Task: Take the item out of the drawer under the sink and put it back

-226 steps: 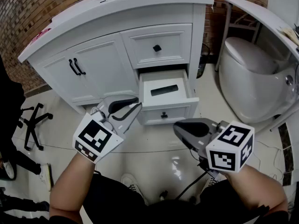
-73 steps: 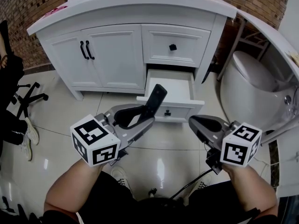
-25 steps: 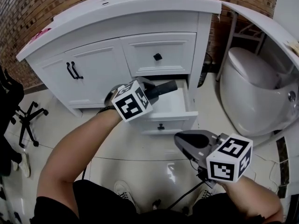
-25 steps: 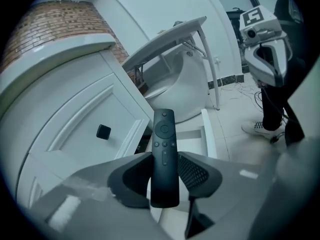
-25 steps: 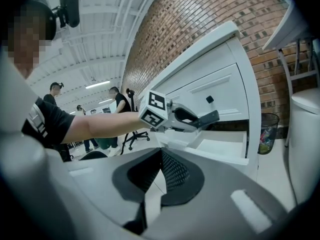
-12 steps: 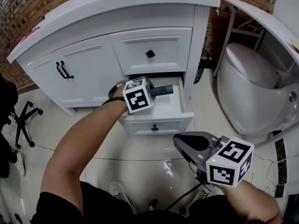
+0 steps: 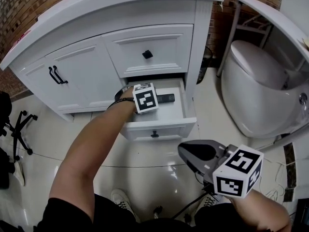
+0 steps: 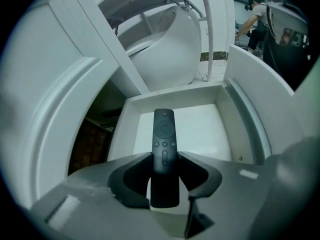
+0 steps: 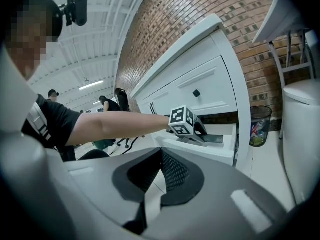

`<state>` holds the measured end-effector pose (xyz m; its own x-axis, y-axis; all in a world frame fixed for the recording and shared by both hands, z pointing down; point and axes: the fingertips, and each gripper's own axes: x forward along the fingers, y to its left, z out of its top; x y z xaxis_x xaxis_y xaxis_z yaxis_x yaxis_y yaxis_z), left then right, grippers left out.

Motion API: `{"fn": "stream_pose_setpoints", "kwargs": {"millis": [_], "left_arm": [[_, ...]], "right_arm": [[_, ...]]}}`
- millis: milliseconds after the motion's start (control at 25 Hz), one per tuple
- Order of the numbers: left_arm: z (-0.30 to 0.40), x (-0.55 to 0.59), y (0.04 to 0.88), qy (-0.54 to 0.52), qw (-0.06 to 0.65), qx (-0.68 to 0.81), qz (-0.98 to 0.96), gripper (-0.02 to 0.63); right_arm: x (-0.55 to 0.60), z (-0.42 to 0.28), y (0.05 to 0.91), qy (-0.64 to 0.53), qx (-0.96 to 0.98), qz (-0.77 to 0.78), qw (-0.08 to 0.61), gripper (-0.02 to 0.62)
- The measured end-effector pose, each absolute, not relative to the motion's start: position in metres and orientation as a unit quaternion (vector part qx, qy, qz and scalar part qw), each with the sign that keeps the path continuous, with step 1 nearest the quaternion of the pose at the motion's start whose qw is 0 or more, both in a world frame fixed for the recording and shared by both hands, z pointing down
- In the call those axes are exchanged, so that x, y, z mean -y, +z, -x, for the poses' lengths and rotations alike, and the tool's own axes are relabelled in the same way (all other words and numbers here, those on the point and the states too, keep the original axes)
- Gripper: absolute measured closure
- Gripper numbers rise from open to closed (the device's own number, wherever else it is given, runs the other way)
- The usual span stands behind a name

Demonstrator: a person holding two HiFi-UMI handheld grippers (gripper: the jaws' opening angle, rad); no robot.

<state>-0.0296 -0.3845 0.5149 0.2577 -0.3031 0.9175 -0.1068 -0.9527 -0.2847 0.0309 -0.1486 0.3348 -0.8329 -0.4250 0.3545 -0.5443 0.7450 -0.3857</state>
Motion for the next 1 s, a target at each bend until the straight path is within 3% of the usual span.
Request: {"fn": "stream_pose_setpoints", "kwargs": {"millis": [720, 1000], "left_arm": [[0.011, 0.384, 0.523, -0.567, 0.08, -0.1, 0.814, 0.431], [0.016, 0.382, 0.492, -0.552, 0.094, -0.129, 0.818, 0.468]], "right_arm": [[0.146, -0.033, 0.331, 0.246, 0.927, -0.256, 0.117, 0.592], [0.145, -0.032, 0.325, 0.234, 0.93, -0.259, 0.115, 0.592]]}}
